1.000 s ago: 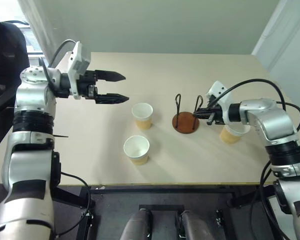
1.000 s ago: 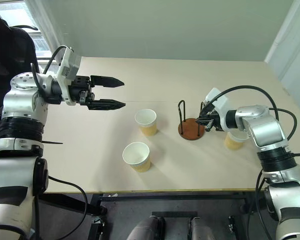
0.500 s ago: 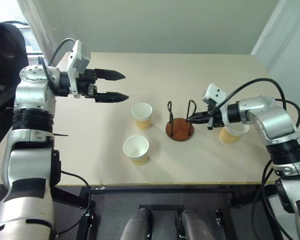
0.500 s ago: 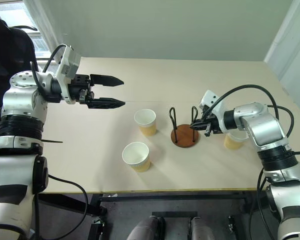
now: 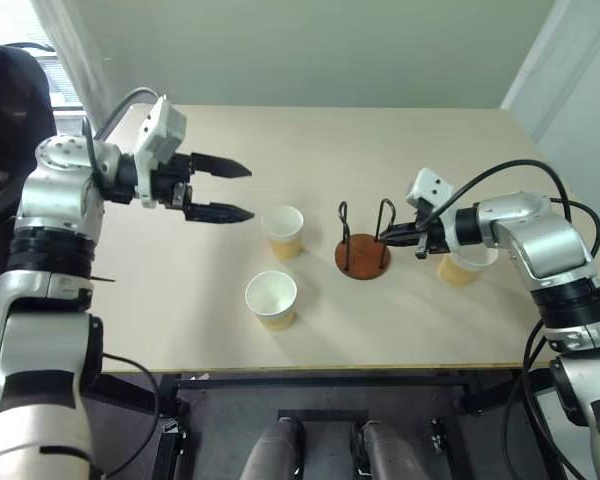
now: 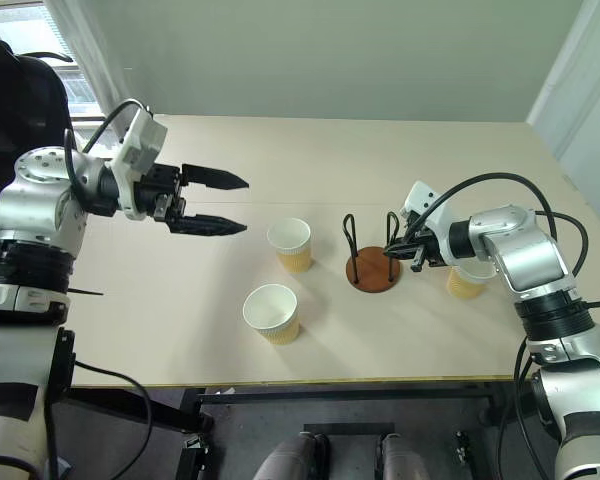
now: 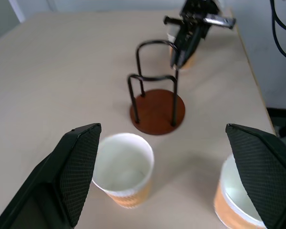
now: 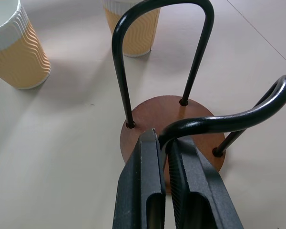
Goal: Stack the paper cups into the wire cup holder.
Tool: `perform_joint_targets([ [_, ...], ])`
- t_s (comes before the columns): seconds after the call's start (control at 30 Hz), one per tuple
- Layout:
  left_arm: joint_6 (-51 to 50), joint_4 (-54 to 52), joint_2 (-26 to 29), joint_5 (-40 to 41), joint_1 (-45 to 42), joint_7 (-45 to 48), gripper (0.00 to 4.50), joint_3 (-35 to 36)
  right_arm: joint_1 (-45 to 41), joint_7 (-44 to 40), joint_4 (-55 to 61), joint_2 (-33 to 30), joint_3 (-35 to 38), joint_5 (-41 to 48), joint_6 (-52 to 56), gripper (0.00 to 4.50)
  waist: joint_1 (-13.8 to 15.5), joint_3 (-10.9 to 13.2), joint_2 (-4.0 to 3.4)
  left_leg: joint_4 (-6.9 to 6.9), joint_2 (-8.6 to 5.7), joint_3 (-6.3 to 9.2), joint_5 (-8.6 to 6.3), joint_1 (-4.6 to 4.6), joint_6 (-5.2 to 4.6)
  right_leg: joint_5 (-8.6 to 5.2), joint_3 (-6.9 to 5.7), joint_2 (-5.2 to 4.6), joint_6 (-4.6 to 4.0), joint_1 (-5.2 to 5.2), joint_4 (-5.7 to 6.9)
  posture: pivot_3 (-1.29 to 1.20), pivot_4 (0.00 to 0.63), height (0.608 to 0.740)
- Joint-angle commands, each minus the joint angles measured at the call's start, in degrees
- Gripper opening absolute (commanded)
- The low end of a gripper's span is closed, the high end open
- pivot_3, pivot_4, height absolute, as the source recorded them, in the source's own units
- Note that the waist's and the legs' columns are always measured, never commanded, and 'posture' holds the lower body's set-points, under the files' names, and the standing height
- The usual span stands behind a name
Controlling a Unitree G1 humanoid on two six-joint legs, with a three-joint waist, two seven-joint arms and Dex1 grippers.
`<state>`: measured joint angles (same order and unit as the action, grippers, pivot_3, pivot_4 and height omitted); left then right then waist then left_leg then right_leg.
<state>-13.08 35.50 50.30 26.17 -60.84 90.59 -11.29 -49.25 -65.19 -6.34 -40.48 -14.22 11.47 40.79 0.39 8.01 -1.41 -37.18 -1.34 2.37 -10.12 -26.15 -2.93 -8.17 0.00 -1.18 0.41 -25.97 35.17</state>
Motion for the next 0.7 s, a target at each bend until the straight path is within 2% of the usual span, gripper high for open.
perform_joint_targets([
  [0.03, 0.1, -3.6, 3.0, 3.6, -0.2, 1.9, 4.50, -2.3, -2.1, 0.0, 0.6, -0.4, 1.0, -0.4, -1.1, 0.04, 0.0, 0.0, 0.00, -0.01, 0.00, 0.00, 0.00, 0.00, 0.00, 0.00, 0.00, 0.00, 0.00, 0.01, 0.00, 0.00, 0.150, 0.740],
  [0.37, -0.7, -4.6, 3.8, 5.5, -0.4, 1.9, 4.50, -3.7, -2.2, -0.3, -1.3, -0.9, 0.4, -1.7, -2.5, 0.04, 0.0, 0.0, 0.00, -0.03, -0.01, 0.00, 0.04, 0.00, 0.06, 0.03, 0.00, 0.00, -0.05, 0.01, 0.02, 0.00, 0.150, 0.740],
  [0.53, -1.2, -4.9, 3.9, 5.9, -0.5, 1.9, 4.50, -3.6, -2.2, -1.2, -2.4, -1.2, -0.1, -2.7, -3.4, 1.42, 0.0, 0.0, 0.00, -0.03, 0.00, 0.00, 0.04, 0.00, 0.06, 0.02, 0.00, 0.00, -0.06, 0.00, 0.02, 0.00, 0.150, 0.740],
  [0.7, -1.9, -5.6, 3.6, 6.0, -0.4, 1.9, 4.50, -3.4, -1.7, -1.6, -3.0, -1.9, -0.2, -3.9, -4.3, 3.29, 0.0, 0.0, 0.00, -0.03, 0.00, 0.00, 0.04, 0.00, 0.06, 0.02, 0.00, 0.00, -0.06, 0.01, 0.01, 0.00, 0.150, 0.740],
])
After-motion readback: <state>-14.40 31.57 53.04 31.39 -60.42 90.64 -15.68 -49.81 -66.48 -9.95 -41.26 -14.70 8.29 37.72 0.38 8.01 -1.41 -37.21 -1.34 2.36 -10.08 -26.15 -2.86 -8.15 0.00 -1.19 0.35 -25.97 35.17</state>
